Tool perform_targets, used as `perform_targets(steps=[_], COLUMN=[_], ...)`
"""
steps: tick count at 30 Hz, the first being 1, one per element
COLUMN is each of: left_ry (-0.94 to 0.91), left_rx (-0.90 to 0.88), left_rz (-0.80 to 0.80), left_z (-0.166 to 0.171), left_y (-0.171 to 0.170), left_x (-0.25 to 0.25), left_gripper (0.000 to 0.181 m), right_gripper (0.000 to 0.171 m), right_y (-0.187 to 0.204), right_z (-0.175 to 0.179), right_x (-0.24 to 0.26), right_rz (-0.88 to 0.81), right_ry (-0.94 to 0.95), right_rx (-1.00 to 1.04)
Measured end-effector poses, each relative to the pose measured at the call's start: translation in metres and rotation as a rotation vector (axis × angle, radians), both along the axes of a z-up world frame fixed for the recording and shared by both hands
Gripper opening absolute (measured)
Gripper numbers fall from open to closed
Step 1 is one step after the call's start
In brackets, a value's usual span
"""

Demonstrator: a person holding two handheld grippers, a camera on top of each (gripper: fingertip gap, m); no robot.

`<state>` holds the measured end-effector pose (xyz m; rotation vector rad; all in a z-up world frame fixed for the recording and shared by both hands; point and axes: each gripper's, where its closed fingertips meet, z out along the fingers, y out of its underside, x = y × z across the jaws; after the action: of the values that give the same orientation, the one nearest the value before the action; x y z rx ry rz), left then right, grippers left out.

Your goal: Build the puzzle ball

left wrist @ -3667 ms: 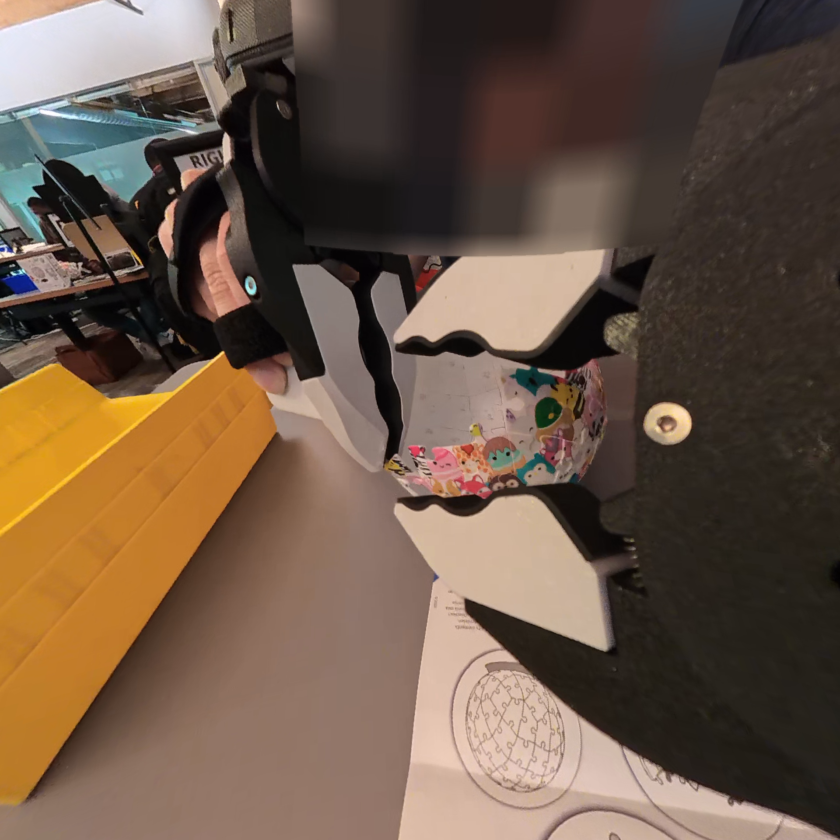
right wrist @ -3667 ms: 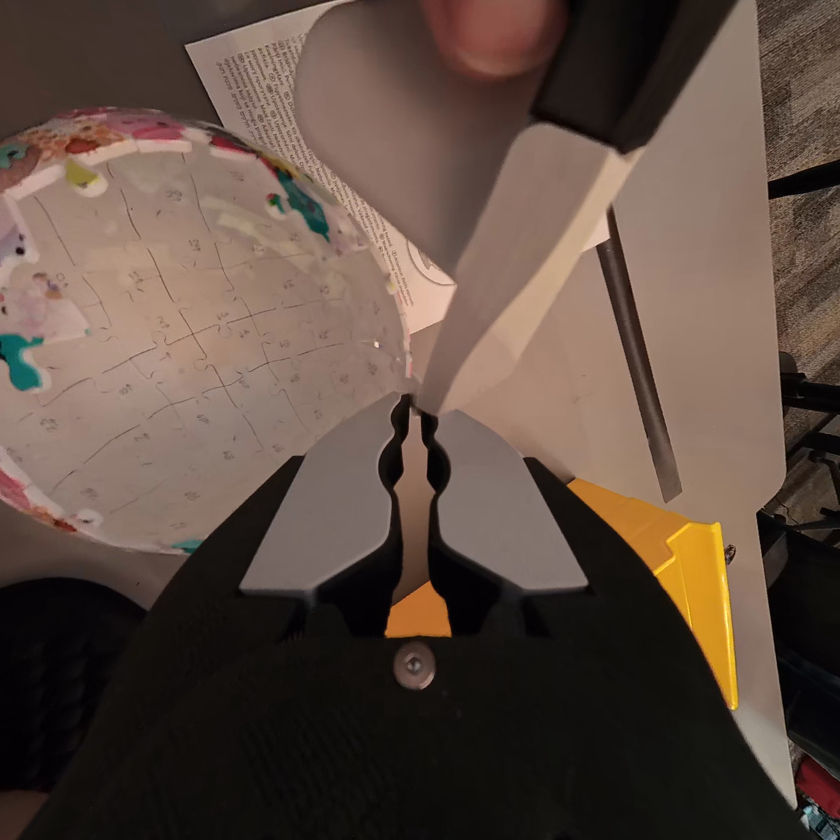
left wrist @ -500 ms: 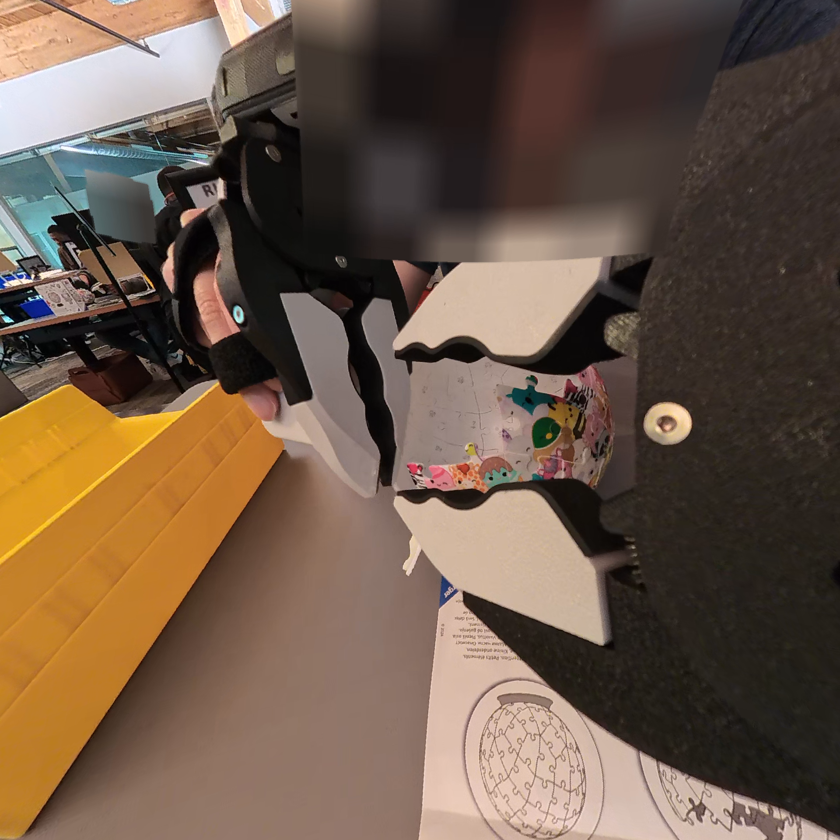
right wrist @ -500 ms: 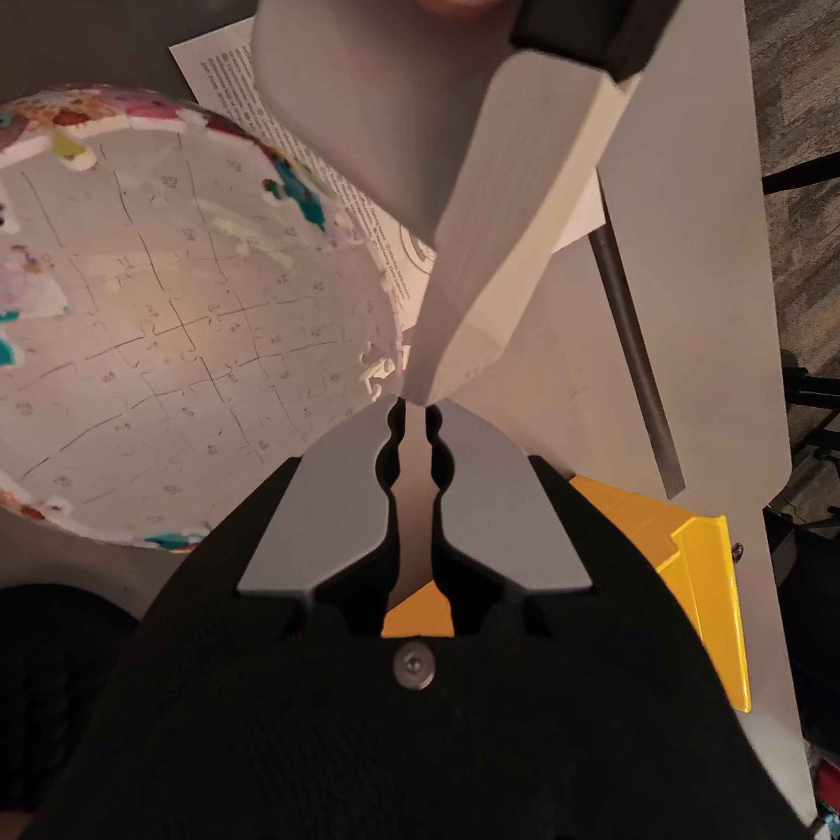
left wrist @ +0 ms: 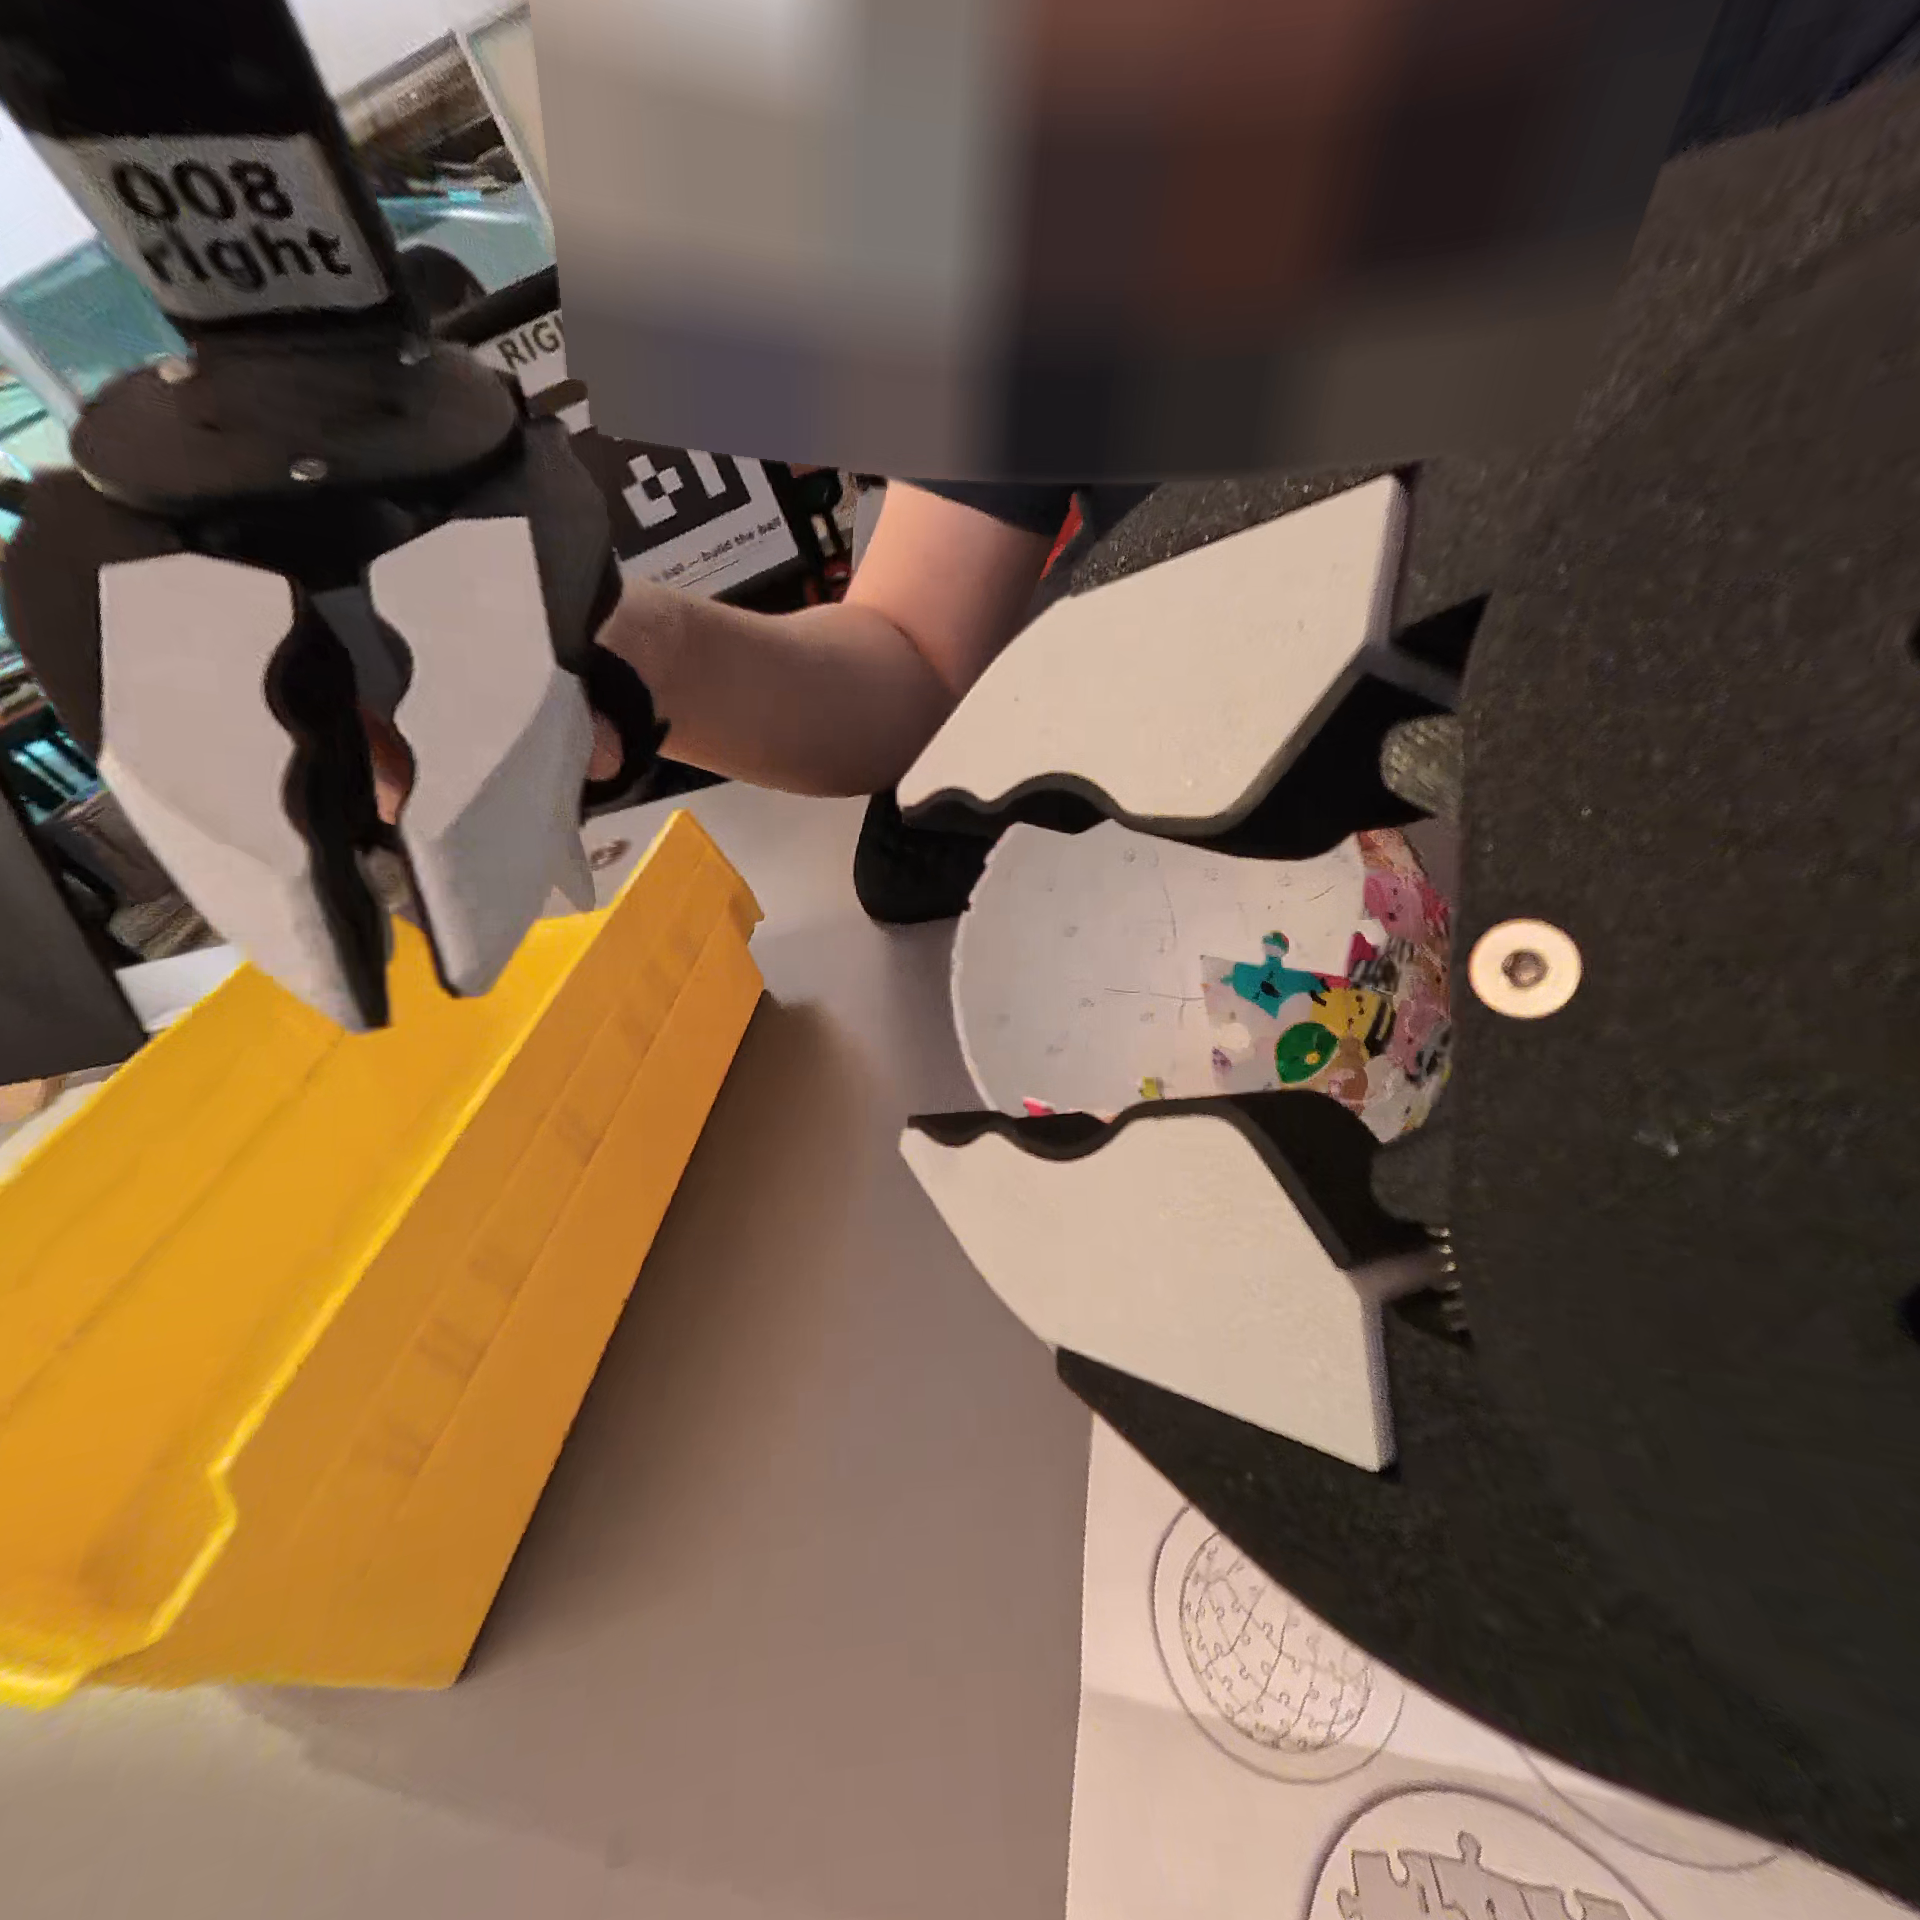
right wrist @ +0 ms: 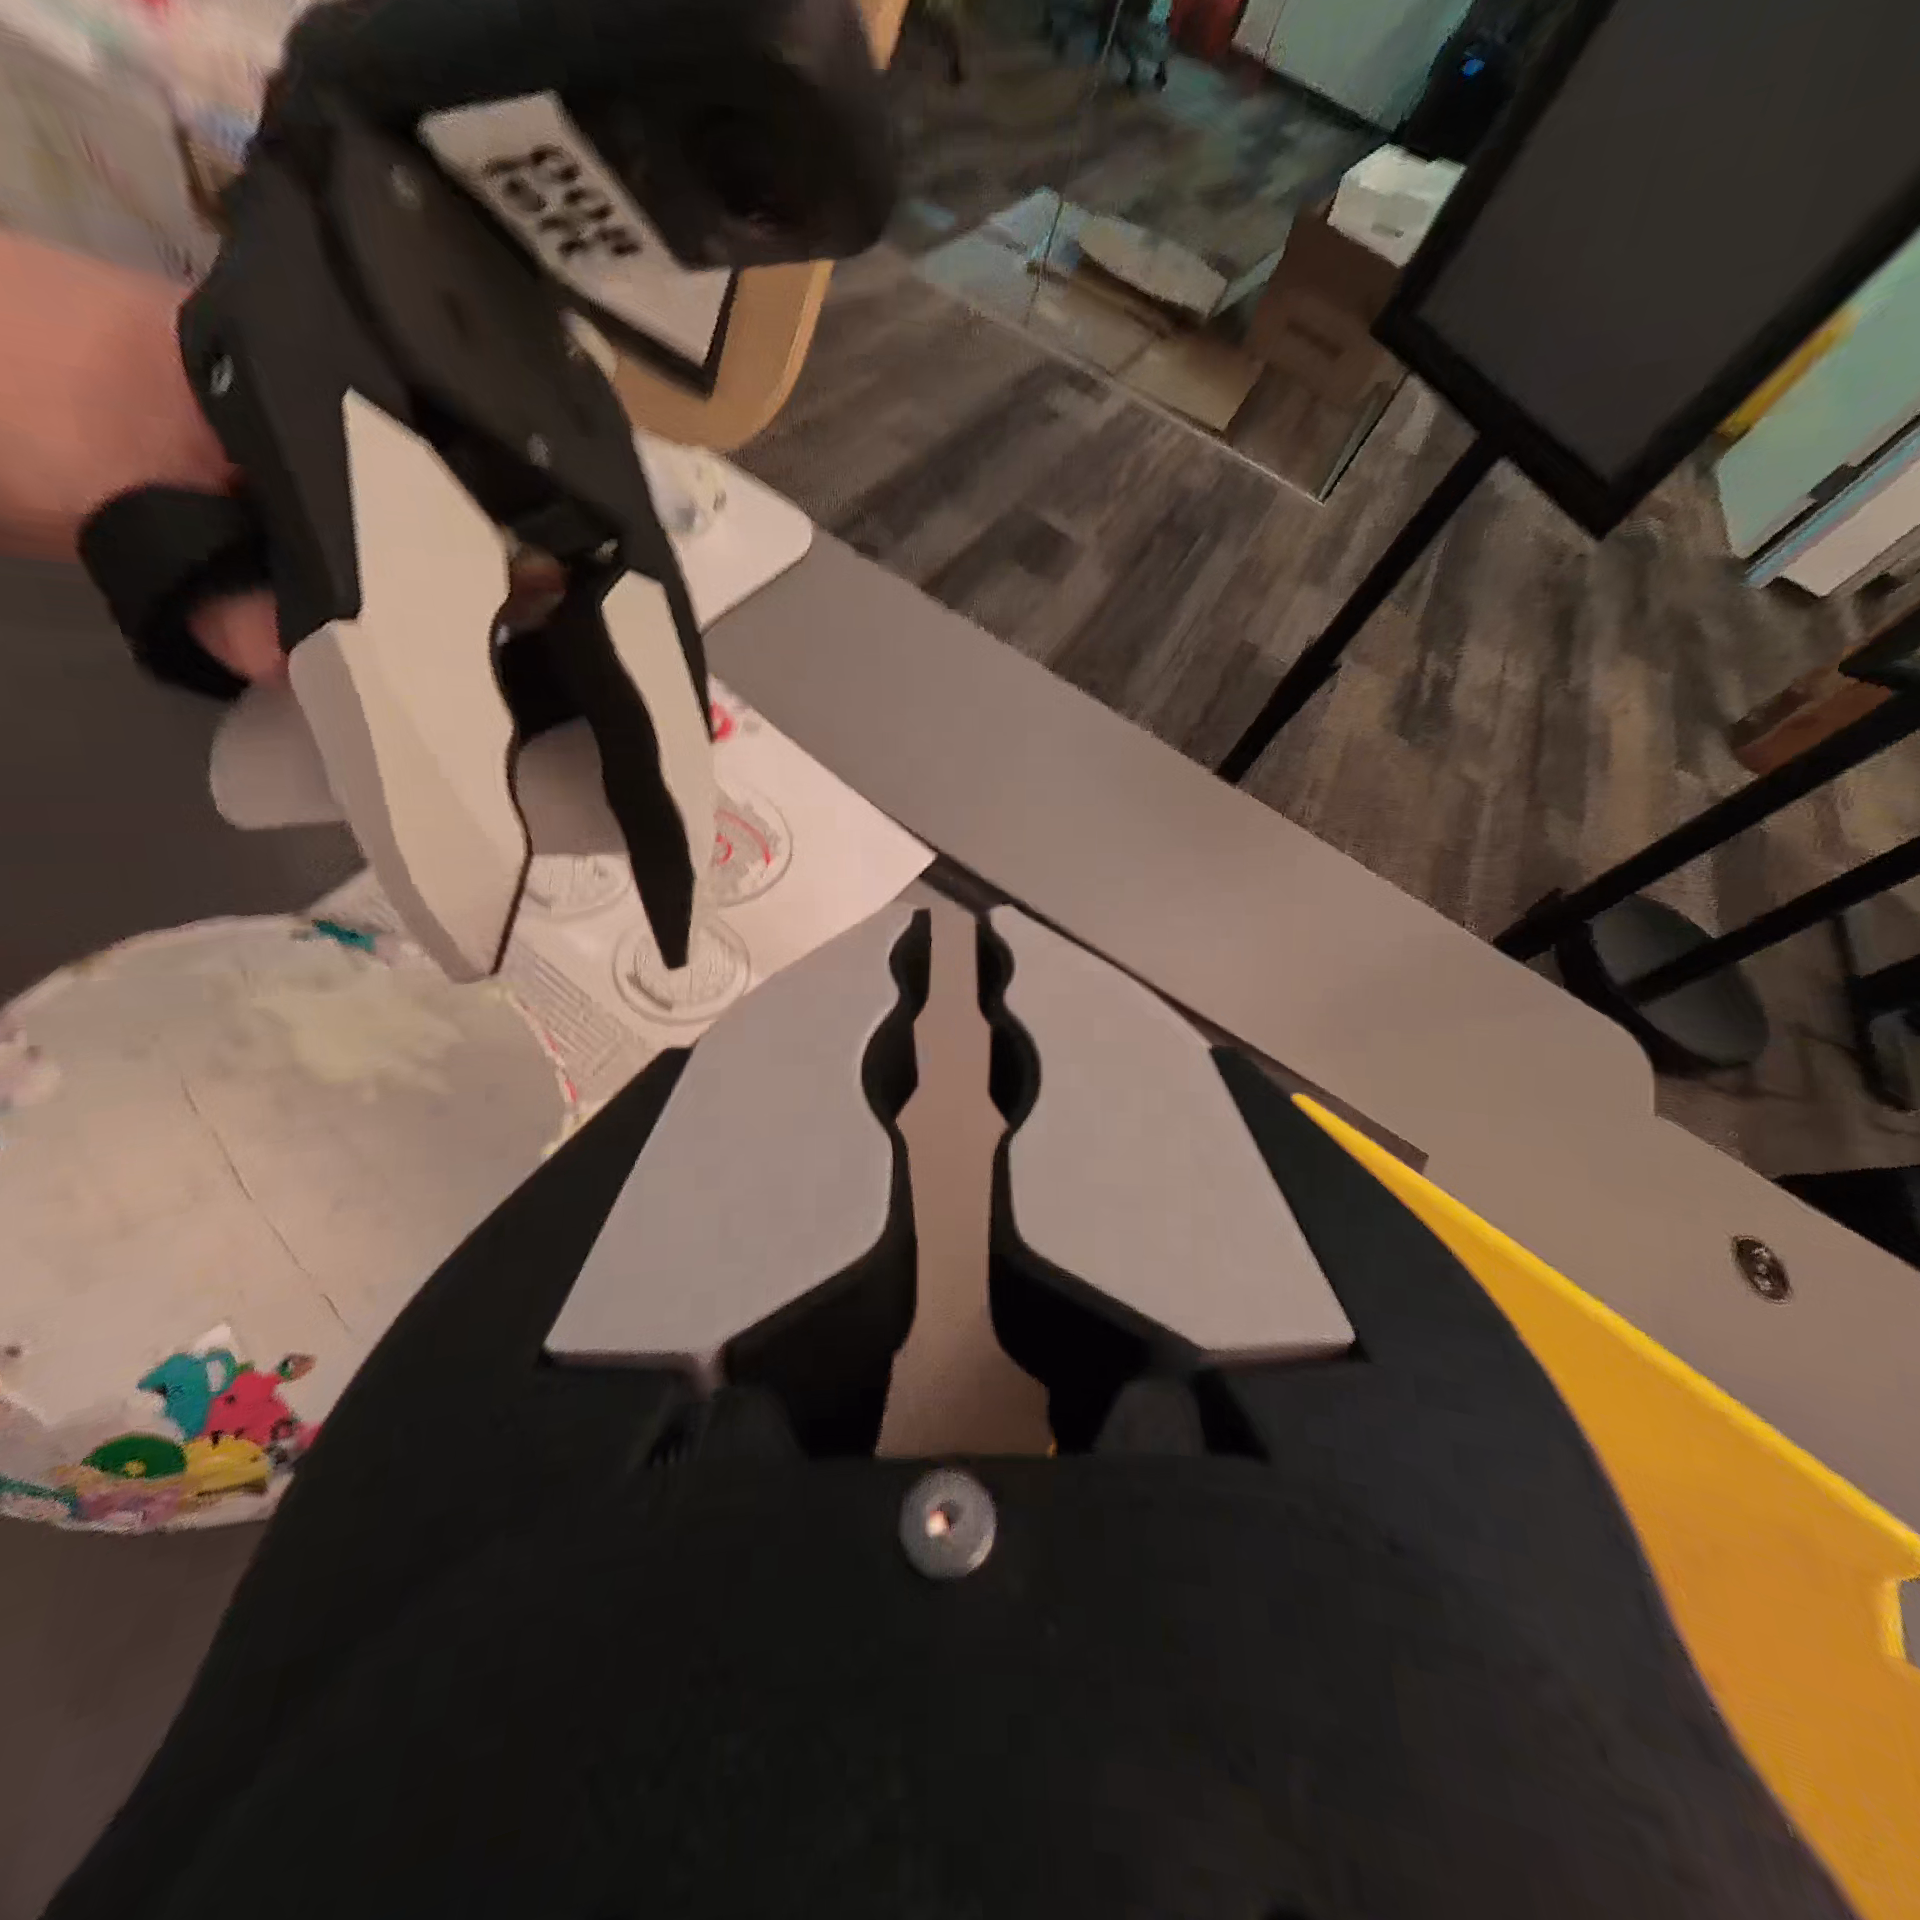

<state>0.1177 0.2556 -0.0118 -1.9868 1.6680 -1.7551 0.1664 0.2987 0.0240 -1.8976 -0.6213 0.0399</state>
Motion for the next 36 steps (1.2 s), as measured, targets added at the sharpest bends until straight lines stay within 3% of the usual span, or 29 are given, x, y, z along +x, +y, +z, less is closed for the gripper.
perform_targets(steps=[4,7,11,14,16,20,26,30,36], left_ry=[-0.124,-0.245,-0.520,-0.713,-0.737,-0.775,-0.694,-0.622,-0.648], left_rx=[0.079,0.200,0.394,0.495,0.617,0.812,0.841,0.838,0.778], left_rz=[0.034,0.038,0.099,0.138,0.139,0.167,0.030,0.031,0.040], left_z=[0.033,0.070,0.137,0.176,0.184,0.184,0.122,0.089,0.089], left_y=[-0.004,-0.019,-0.054,-0.094,-0.122,-0.185,-0.297,-0.334,-0.361], left_x=[0.001,-0.009,-0.040,-0.064,-0.076,-0.094,-0.092,-0.095,-0.107], left_gripper=[0.048,0.046,0.047,0.042,0.042,0.041,0.042,0.052,0.033], right_gripper=[0.010,0.003,0.003,0.003,0.000,0.000,0.005,0.005,0.001], right_y=[-0.009,-0.039,-0.115,-0.179,-0.219,-0.288,-0.346,-0.377,-0.389], right_z=[0.024,0.060,0.091,0.083,0.073,0.080,0.080,0.078,0.077], right_x=[0.021,0.025,0.015,0.009,0.002,-0.016,-0.109,-0.163,-0.187], right_rz=[-0.054,-0.039,0.050,0.064,0.063,0.028,0.359,0.577,0.628], right_ry=[0.058,0.136,0.388,0.542,0.564,0.502,0.488,0.492,0.458], right_rx=[0.083,0.207,0.358,0.376,0.393,0.580,0.549,0.517,0.470])
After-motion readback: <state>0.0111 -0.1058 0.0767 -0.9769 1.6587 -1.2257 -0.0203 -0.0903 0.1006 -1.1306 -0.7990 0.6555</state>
